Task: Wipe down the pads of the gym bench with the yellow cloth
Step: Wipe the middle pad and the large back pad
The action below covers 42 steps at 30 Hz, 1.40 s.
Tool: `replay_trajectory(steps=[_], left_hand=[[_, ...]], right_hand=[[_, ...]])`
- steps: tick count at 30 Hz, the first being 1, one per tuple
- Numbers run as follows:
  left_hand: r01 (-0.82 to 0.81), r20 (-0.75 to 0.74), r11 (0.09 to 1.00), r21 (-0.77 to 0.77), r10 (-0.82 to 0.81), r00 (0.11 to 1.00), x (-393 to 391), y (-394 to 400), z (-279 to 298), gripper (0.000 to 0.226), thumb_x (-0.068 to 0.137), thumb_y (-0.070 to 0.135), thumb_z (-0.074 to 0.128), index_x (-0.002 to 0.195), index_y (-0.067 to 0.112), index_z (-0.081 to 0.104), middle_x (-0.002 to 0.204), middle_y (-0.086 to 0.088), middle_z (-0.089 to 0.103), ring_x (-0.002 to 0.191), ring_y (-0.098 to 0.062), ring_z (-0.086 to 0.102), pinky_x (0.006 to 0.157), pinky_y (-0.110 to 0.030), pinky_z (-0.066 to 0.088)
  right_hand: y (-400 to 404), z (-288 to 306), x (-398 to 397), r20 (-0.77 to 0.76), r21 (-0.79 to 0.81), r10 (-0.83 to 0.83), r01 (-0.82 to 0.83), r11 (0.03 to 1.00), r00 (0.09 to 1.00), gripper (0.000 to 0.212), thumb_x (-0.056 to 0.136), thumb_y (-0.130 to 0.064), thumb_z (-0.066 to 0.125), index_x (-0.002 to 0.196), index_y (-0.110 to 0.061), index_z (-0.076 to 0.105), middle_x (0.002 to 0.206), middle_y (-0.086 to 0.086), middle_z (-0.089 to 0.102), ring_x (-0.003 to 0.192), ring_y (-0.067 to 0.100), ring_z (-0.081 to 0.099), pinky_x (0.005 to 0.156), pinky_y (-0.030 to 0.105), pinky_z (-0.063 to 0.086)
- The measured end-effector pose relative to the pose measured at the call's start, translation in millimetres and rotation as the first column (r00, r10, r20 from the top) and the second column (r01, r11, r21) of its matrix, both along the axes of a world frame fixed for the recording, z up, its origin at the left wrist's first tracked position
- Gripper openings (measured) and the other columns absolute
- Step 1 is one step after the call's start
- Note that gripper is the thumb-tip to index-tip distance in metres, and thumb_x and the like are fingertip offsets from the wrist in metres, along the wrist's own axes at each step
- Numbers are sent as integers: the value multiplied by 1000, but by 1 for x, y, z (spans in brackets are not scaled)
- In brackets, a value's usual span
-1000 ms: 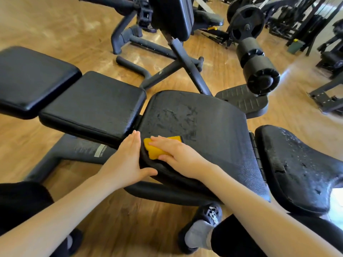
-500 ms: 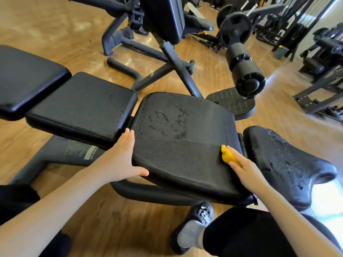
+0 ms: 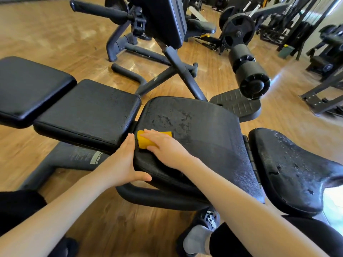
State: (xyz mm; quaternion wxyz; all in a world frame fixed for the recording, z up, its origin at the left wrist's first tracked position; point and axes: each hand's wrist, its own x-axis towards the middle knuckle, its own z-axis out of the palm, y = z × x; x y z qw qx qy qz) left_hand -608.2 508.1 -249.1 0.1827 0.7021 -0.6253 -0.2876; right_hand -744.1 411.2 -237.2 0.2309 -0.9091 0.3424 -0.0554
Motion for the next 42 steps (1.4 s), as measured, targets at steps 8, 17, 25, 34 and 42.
replay_trajectory(steps=[8,17,25,34,42], left_hand=[[29,97,995,100,-39,995,-5,-10,4,121,68,57,69,144,18,-17,153,0,-23,142,-20,-8,113,-40,16],[30,129,993,114,-44,991,-3,-11,-1,124,64,67,65,144,19,-17,153,0,-22,143,-21,-7,112,-41,18],[19,105,993,113,-31,994,-2,-13,-3,131,58,70,66,143,18,-19,153,2,-23,142,-18,-8,112,-41,17],[6,36,998,70,-8,999,-2,-12,-5,138,52,70,69,143,14,-18,153,0,-22,141,-12,-11,114,-34,10],[13,13,997,70,-14,1000,-3,-11,-7,128,56,72,63,144,24,-17,152,6,-23,142,-16,-8,112,-41,15]], right_hand=[[-31,2,-142,58,37,-386,384,922,921,45,94,-21,48,138,-23,38,147,-8,34,137,8,27,113,24,17],[-26,-9,-207,115,89,-757,752,653,644,44,94,-22,47,137,-19,40,145,2,40,131,22,39,106,30,28],[-41,4,-97,26,-151,-486,484,862,874,41,94,-18,43,135,-10,41,148,7,33,136,24,30,106,30,24],[-40,-9,25,-33,-65,-119,117,991,992,46,95,-21,42,140,-17,32,153,1,24,141,20,19,113,36,18],[-72,-2,-114,63,-27,-447,450,893,892,44,94,-21,47,137,-20,39,148,-2,34,136,18,31,110,27,20]])
